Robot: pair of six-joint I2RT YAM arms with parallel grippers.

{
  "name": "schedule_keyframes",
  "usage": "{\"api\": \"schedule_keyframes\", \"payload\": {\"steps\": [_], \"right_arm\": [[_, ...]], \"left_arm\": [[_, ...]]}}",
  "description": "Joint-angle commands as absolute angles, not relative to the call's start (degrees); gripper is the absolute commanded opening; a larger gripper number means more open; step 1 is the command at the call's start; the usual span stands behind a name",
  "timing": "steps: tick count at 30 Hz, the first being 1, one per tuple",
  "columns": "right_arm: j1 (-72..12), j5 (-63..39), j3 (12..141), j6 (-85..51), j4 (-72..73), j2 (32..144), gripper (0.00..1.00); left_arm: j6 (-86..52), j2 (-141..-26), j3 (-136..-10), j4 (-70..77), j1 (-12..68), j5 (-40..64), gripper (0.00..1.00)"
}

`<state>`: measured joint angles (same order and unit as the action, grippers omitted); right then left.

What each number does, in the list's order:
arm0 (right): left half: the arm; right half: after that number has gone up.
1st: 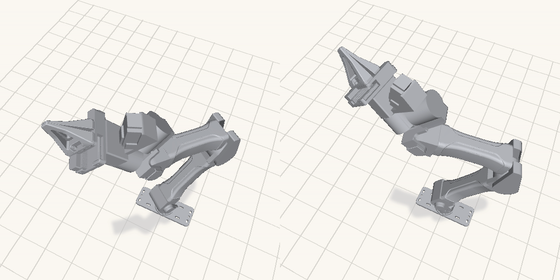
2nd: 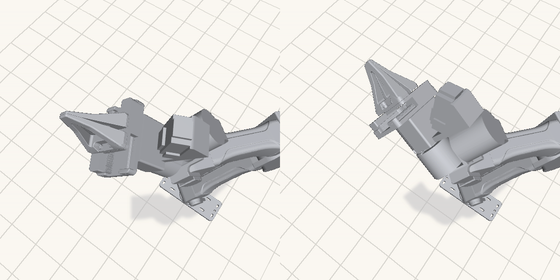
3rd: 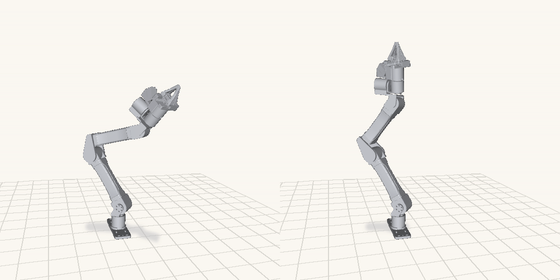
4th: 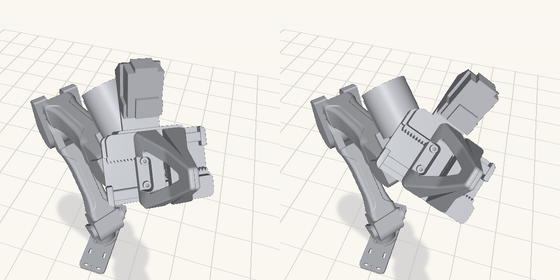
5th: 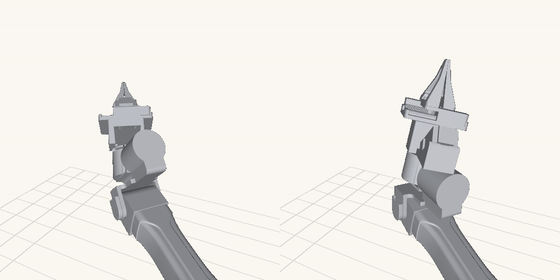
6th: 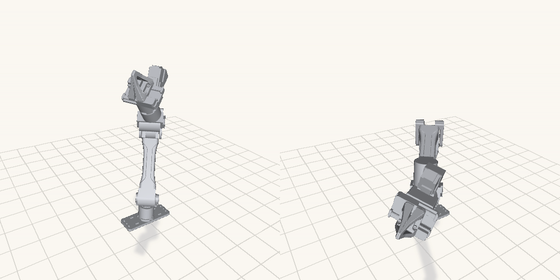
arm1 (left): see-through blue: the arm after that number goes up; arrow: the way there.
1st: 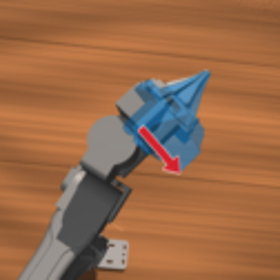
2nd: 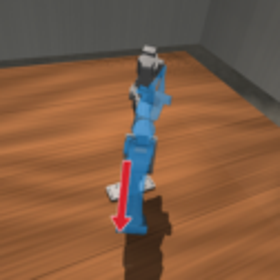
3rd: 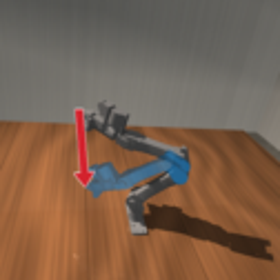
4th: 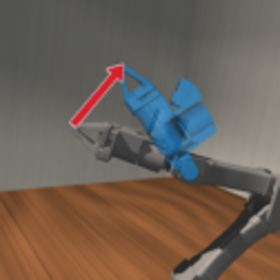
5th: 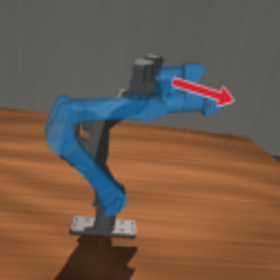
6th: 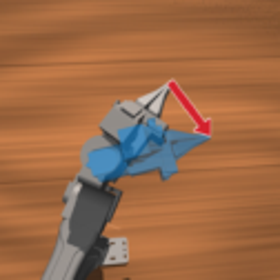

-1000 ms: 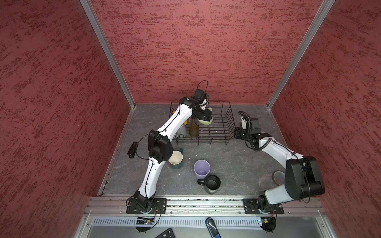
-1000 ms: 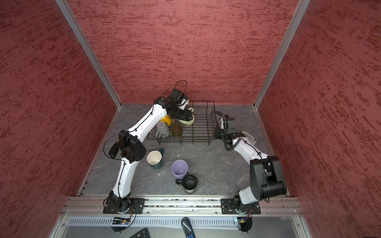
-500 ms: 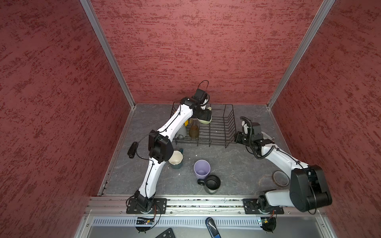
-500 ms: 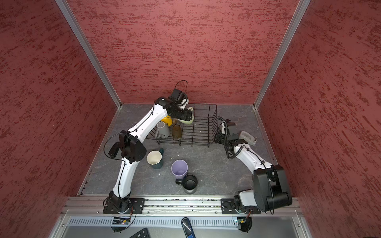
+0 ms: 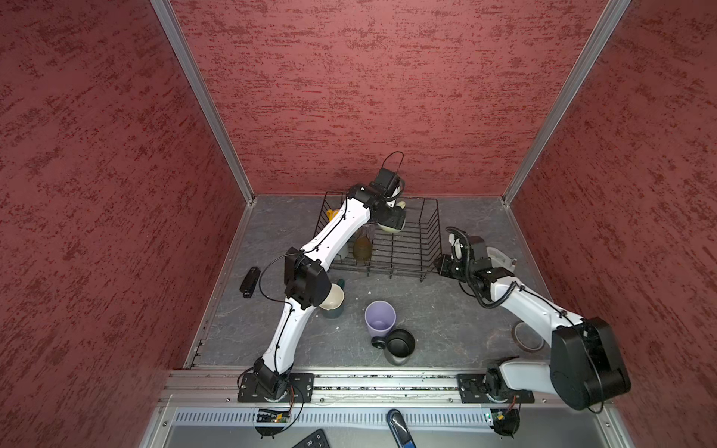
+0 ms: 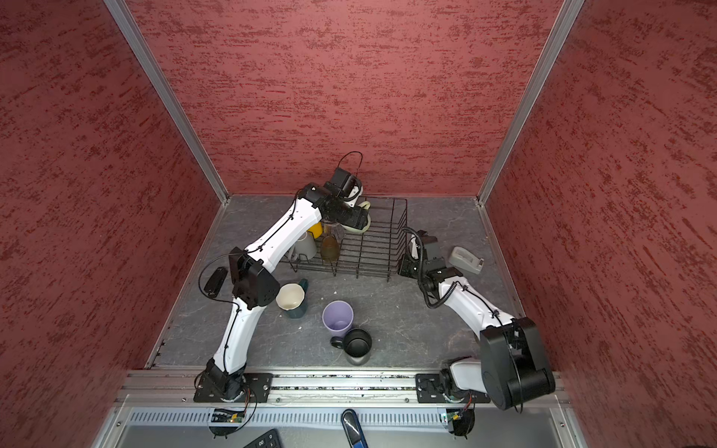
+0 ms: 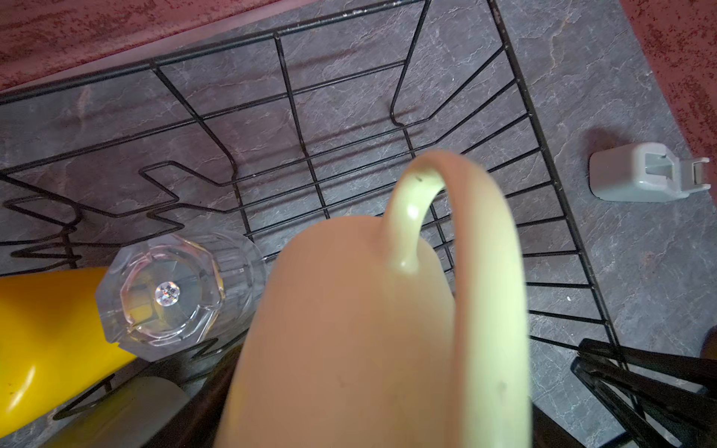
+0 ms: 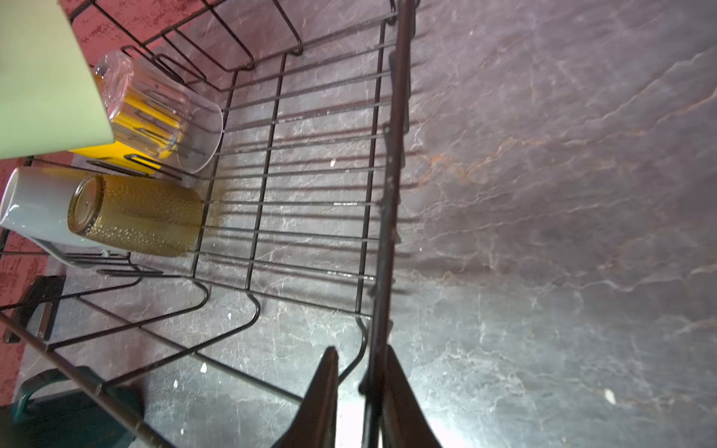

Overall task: Load cups into a dish rack
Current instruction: Rotate the dish rack at the top-center of the table, then place the cup upside down at the dish rack.

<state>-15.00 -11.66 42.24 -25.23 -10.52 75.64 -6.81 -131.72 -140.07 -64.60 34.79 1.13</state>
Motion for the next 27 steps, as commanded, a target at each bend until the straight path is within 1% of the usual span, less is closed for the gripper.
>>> {"api": "schedule_keyframes", "payload": {"steps": [1, 3, 5, 7, 9, 12, 18, 21, 27], "right_arm": [[-15.53, -13.51, 42.13, -24.70, -11.75, 74.17, 0.23], [-15.56, -13.69, 42.21, -24.70, -11.84, 74.15, 0.25], [-15.55, -13.71, 42.26, -24.70, -12.17, 73.93, 0.30], [-15.57, -13.58, 42.11, -24.65, -12.49, 73.45, 0.38], [-15.56, -12.91, 42.26, -24.55, -13.11, 72.73, 0.48], [-15.49, -10.88, 42.21, -24.69, -14.25, 71.16, 0.61], [-15.45, -9.49, 42.54, -24.96, -16.04, 67.75, 0.76], [-15.55, -10.06, 41.93, -25.91, -16.19, 65.84, 0.81], [-15.47, -10.11, 40.25, -28.43, -15.53, 62.04, 0.86]], "left_arm": [[-6.44, -133.18, -142.36, -61.65, 34.87, -0.31, 0.00], [-6.37, -133.82, -142.63, -61.87, 34.89, -0.35, 0.00], [-6.33, -134.50, -143.06, -62.12, 34.83, -0.35, 0.00], [-6.31, -135.19, -143.36, -62.30, 34.97, -0.46, 0.00], [-5.99, -135.96, -143.71, -62.47, 34.91, -0.66, 0.00], [-5.98, -136.96, -144.36, -62.37, 34.98, -0.79, 0.00], [-5.03, -139.09, -145.33, -61.94, 35.07, -2.18, 0.00], [-4.33, -140.10, -145.71, -62.14, 35.06, -2.86, 0.00], [-3.62, -141.40, -145.87, -61.99, 35.06, -3.61, 0.00]]}}
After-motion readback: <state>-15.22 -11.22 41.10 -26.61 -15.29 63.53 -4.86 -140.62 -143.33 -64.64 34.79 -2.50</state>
